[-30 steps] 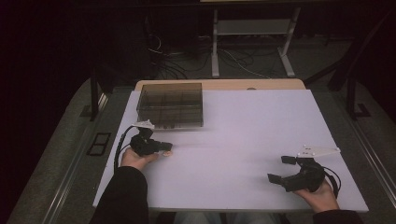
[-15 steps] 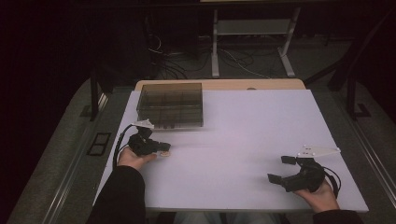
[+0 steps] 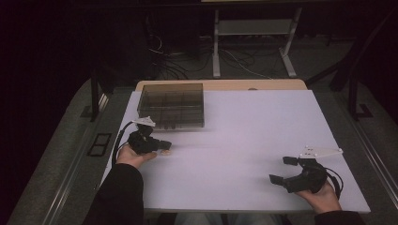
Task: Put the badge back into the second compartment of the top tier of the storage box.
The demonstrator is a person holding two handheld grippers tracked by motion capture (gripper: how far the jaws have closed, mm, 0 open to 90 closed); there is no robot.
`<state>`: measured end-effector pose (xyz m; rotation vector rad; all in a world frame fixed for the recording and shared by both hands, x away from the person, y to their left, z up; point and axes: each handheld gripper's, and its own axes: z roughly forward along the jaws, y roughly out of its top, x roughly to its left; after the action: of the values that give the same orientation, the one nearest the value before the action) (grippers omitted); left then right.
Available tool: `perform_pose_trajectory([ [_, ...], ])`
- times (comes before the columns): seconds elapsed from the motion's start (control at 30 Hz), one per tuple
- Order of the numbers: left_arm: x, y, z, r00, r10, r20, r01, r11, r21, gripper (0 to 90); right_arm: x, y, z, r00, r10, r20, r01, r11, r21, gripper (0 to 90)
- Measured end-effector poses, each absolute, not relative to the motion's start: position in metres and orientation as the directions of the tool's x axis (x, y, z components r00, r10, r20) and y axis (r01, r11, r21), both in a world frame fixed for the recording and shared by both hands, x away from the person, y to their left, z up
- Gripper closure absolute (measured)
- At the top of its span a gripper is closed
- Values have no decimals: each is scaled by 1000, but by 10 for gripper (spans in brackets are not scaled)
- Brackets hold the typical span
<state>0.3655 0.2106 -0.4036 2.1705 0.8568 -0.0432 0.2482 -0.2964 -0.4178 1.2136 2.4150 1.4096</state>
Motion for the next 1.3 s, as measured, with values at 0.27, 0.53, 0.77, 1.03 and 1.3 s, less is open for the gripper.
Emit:
perform_pose_trajectory([
  [0.27,365,209,-391,781,556,-283,579,-479,660,883,248,-297,-418,-680,672,293,584,255,770,0],
  [0.53,364,209,-381,787,555,-269,570,-488,661,883,248,-298,-417,-682,671,291,582,257,771,0],
  [0.77,364,209,-371,787,559,-261,565,-483,669,883,248,-298,-417,-680,672,293,584,255,771,0],
  [1.03,368,202,-353,803,548,-234,536,-493,685,883,248,-298,-418,-682,672,290,580,256,773,0],
  [1.3,370,195,-341,813,539,-221,522,-504,689,883,248,-299,-417,-679,672,295,585,252,771,0],
])
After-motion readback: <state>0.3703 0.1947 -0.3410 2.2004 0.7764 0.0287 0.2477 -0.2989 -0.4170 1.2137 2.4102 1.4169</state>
